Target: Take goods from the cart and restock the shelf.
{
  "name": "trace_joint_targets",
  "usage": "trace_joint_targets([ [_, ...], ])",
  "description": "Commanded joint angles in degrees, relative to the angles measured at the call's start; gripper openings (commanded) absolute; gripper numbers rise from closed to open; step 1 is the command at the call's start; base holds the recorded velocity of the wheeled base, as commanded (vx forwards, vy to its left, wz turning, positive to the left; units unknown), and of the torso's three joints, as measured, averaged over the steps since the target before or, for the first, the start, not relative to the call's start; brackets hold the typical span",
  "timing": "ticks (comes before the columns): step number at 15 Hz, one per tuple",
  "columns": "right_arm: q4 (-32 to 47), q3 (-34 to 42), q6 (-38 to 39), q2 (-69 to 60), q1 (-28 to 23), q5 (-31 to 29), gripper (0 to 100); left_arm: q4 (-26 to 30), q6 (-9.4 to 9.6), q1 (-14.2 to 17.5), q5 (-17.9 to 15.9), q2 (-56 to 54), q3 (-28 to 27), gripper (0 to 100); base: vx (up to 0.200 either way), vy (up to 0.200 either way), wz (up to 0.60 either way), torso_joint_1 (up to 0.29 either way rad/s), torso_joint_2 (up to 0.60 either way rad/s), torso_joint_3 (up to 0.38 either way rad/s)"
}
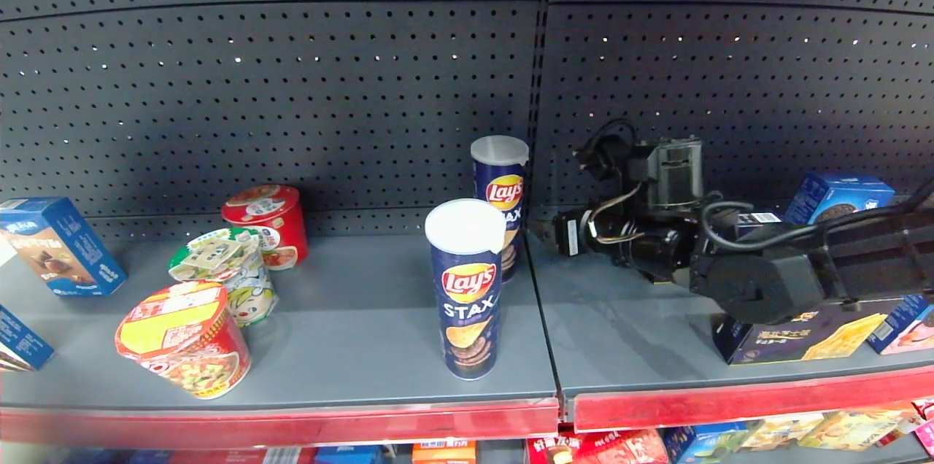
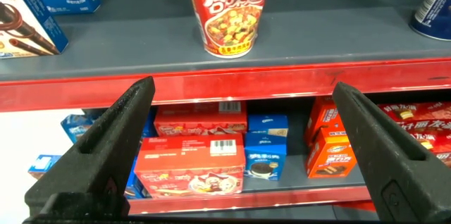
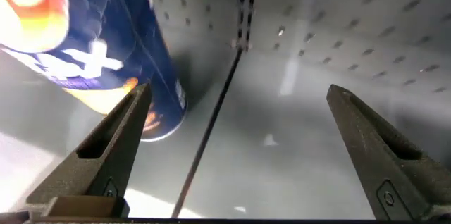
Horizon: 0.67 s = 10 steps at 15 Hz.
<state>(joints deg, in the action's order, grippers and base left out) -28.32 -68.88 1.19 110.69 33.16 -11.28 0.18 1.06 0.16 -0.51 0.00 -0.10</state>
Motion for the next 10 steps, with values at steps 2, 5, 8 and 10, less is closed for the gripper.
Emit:
trace_joint_targets([
  [2, 0.28, 5.07, -0.58, -11.20, 0.15, -3.23, 100, -0.01, -0.01, 0.02, -0.02, 0.09, 0.01, 100, 0.000, 0.000, 0.00, 0.000, 0.00, 0.000],
  [5, 0.46, 12.54, -0.49, -22.98, -2.48, -5.95, 100, -0.01, -0.09, 0.02, -0.02, 0.09, 0.01, 100, 0.000, 0.000, 0.00, 0.000, 0.00, 0.000],
  [8, 3.97, 20.36, -0.84, -39.32, -9.78, -6.13, 100, -0.01, -0.01, 0.02, -0.02, 0.09, 0.01, 100, 0.000, 0.000, 0.00, 0.000, 0.00, 0.000],
  [10, 6.43, 27.66, -1.99, -52.16, -17.78, -4.37, 100, -0.01, -0.01, 0.02, -0.02, 0.09, 0.01, 100, 0.000, 0.000, 0.00, 0.000, 0.00, 0.000],
])
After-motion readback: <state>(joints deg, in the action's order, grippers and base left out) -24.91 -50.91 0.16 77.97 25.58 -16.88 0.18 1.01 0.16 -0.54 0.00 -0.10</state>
